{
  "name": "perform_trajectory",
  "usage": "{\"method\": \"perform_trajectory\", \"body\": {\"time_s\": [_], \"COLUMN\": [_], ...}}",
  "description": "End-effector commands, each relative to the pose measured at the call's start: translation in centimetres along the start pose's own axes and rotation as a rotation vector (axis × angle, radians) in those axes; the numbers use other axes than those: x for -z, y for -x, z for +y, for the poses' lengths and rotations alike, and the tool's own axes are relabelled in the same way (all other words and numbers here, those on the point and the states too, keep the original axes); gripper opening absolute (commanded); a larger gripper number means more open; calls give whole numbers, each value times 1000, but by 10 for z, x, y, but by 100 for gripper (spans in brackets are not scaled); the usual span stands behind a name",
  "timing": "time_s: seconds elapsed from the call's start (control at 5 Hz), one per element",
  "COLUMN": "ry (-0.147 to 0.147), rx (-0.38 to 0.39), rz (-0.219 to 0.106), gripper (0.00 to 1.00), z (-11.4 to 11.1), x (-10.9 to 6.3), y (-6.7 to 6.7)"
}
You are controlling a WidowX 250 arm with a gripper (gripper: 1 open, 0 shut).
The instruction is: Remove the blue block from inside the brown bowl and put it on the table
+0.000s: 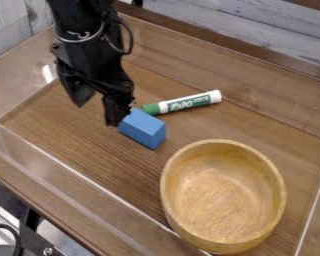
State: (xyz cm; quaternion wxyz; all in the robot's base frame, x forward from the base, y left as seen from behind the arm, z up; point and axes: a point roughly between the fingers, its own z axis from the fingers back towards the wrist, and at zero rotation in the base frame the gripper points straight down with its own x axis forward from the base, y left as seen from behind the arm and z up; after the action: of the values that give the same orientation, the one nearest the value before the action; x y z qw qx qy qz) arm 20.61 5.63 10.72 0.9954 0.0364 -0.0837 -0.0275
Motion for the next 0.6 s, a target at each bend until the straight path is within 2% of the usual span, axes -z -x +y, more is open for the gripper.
{"method": "perform_trajectory", "body": {"time_s": [0.0, 0.4], "ry": [-7, 5], "rx": [11, 24], "rz": [-51, -57], "gripper": [100, 100], "z": [2, 3], "x": [-6, 2], "y": [-19, -31]}}
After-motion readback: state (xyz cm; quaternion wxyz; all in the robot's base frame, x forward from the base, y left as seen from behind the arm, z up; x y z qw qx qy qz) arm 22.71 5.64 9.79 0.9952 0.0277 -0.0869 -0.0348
